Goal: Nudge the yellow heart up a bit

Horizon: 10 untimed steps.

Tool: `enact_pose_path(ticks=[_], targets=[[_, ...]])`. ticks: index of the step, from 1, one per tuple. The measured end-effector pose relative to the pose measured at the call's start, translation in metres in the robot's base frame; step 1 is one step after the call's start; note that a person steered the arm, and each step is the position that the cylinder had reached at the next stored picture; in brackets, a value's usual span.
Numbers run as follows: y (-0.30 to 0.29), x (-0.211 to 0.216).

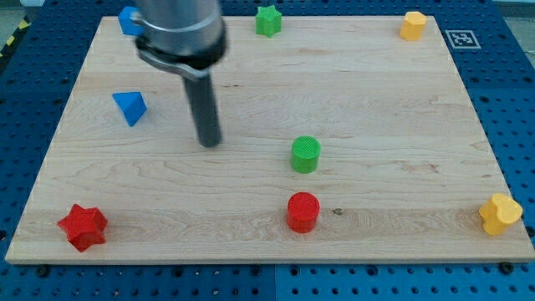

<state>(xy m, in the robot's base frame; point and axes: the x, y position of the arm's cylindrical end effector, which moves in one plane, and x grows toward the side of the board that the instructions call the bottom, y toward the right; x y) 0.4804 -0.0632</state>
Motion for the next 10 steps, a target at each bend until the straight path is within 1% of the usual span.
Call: enact_pose_path(ticks=[1,2,4,5,6,7,8,9,10], targets=[[0.009,0.028],[0.016,0.021],[0.130,-0.069],[0.210,-0.085],[0.276,-0.083],[0.347,-0.072],[0.387,-0.022],[0.347,0.001],[0.303,0.001]])
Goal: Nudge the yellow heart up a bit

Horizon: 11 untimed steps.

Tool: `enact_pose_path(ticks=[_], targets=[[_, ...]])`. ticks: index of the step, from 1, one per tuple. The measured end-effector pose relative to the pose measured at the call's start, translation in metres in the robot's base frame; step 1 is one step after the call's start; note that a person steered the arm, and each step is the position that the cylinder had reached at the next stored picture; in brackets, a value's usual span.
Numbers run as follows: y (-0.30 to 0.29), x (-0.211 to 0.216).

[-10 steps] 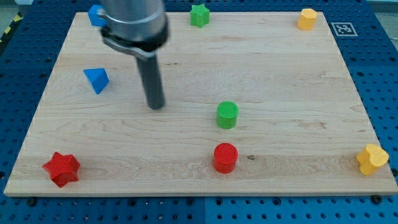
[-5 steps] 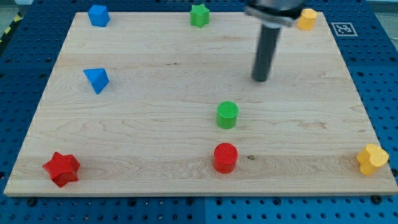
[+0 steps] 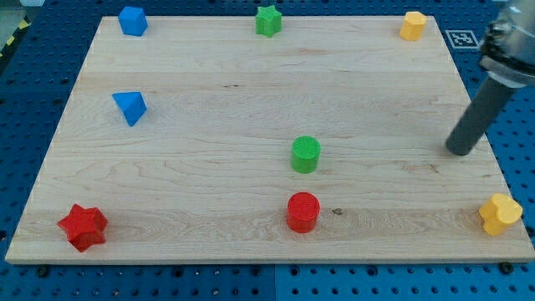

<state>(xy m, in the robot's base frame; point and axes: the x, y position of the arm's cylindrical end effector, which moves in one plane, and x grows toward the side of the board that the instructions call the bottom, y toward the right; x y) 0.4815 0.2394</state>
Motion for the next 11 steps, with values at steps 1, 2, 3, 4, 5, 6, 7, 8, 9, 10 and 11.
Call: enact_pose_path(ticks=[1,2,3,4,5,6,7,8,9,10,11], targets=[[-0.005,0.035],[-0.038,0.071],[-0.039,0.089],[-0.010,0.130],[0.002,0.136],[0.011,0.136],[0.019,0.124],[0.019,0.113],[0.021,0.093],[0.021,0.093],[0.025,0.101]])
